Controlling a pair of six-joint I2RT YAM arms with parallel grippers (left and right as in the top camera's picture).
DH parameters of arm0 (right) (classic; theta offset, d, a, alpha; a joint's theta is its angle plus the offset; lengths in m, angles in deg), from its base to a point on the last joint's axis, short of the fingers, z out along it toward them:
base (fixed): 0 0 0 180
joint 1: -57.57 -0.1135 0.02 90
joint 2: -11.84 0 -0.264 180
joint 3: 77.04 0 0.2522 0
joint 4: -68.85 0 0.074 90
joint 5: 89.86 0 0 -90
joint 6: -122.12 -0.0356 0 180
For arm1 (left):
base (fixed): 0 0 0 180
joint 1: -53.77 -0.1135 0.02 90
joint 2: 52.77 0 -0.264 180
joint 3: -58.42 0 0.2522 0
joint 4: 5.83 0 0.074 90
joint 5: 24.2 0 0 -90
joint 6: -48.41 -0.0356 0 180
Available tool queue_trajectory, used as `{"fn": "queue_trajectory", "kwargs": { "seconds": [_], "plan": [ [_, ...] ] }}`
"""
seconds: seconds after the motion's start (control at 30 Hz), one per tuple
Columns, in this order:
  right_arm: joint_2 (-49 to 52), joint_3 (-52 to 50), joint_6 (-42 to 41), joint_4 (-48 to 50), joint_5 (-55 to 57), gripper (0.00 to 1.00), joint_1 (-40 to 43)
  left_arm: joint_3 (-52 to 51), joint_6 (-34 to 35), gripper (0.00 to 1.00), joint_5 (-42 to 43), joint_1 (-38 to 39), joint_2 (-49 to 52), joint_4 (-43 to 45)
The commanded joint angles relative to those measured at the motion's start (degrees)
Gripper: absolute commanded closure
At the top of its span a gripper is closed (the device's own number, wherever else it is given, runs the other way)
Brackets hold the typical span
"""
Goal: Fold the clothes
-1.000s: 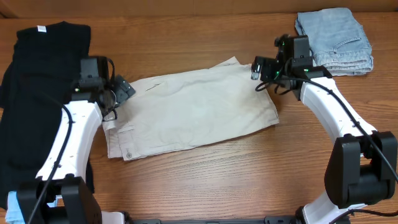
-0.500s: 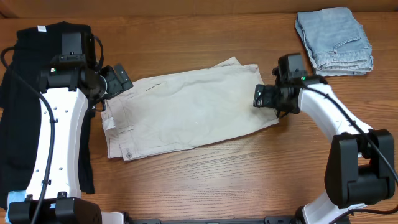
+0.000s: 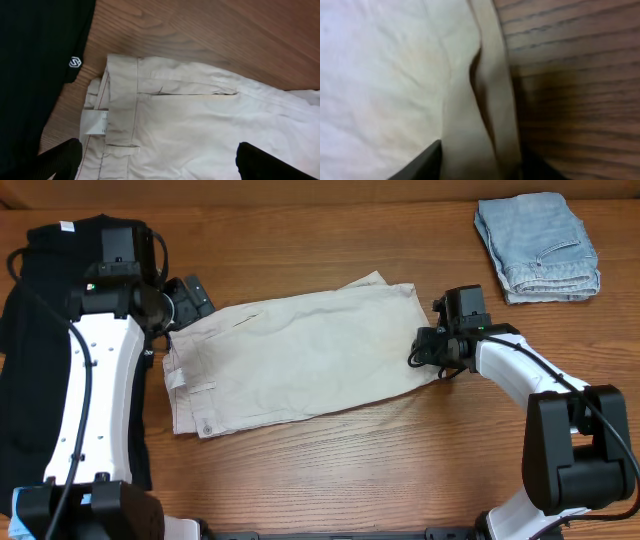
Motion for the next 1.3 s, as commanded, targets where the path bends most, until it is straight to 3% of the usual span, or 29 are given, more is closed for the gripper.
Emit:
{"fn": "queue_trajectory", "kwargs": {
  "seconds": [0.0, 0.17, 0.37, 0.57, 0.63, 0.7, 0.83, 0.87, 1.03, 1.27],
  "plan": [
    [-0.3, -1.0, -0.3, 0.0, -1.1, 0.66, 0.0, 1.2, -1.5, 0.0, 0.2, -0.2, 1.6, 0.0],
    [-0.4, 0.2, -6.4, -6.3, 1.5, 0.95, 1.9, 1.2, -1.5, 0.0, 0.7, -0.2, 2.9, 0.1],
    [-1.6, 1.8, -18.9, -22.1, 4.5, 0.96, 9.9, 1.2, -1.5, 0.0, 0.7, 0.1, 3.0, 0.7],
    [-2.3, 1.8, -18.0, -28.4, 2.6, 0.96, 19.1, 1.2, -1.6, 0.0, 0.7, 0.4, 3.0, 0.6],
    [-3.8, 1.9, -13.9, -26.8, -2.3, 0.9, 21.0, 1.2, -2.8, 0.0, 0.7, 0.6, 3.0, 0.2],
    [-5.8, 2.7, -8.4, -26.3, -7.3, 0.77, 22.0, 1.2, -5.6, 0.0, 1.0, 1.1, 3.0, -0.3],
    [-11.6, 7.2, 0.8, -29.8, -10.1, 0.24, 22.2, -1.0, -14.0, 0.0, 6.5, 2.4, 3.0, -1.8],
    [-12.8, 8.5, 2.5, -30.9, -10.1, 0.17, 22.1, -2.0, -14.2, 0.0, 6.8, 2.6, 3.0, -1.9],
    [-16.2, 11.2, 3.7, -32.2, -10.2, 0.04, 22.1, -11.3, -14.7, 0.0, 9.1, 2.8, 3.0, 0.4],
    [-16.2, 11.0, 3.7, -31.2, -10.2, 0.03, 20.9, -24.1, -26.6, 0.0, 18.9, 2.8, 3.0, 11.0]
  ]
}}
